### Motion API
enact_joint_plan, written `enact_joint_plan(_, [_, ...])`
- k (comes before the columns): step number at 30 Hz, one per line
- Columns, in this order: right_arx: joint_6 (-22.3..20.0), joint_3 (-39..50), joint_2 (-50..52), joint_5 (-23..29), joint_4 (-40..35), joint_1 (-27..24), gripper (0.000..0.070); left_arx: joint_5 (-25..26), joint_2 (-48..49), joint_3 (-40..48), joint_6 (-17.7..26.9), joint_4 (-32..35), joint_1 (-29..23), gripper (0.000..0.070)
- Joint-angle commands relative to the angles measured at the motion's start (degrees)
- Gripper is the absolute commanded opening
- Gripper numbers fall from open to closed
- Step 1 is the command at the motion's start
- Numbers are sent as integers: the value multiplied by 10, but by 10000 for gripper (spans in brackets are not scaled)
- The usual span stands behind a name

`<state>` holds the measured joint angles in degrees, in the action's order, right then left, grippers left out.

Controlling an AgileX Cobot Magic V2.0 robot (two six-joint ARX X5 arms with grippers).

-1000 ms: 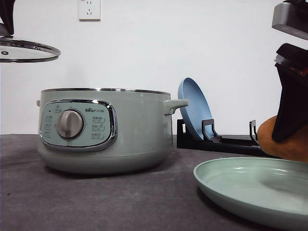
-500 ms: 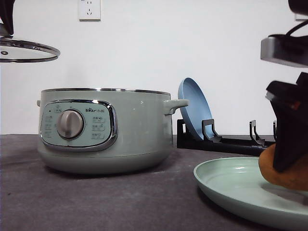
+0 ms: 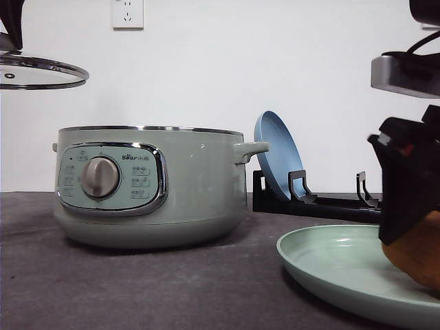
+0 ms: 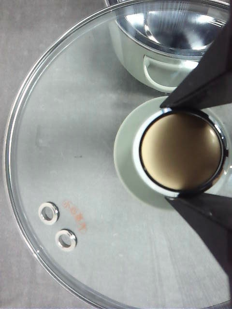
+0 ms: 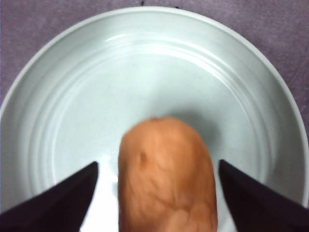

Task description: Transfer potato from steamer to green plate

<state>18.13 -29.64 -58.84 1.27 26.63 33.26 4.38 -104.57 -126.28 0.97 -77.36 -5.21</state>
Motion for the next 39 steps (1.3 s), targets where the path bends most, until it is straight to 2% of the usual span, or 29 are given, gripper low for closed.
enact_joint_plan(1, [0,-21,8,0,1,2,584,2,8,-24,3,18,0,0])
enact_joint_plan(6, [3,-76,45,0,51,2,624,2,8,-24,3,18,0,0])
enact_joint_plan(15, [37,-213,128,-54,139,3,625,2,8,-24,3,19,8,0])
enact_joint_plan(24, [37,-328,201,-90,227,3,625,2,8,-24,3,19,23,0])
enact_joint_plan(30, [28,-374,245,-88,282,3,624,2,8,-24,3,19,44,0])
enact_joint_plan(39, [29,-387,283,-95,291,3,624,2,8,-23,3,18,105,0])
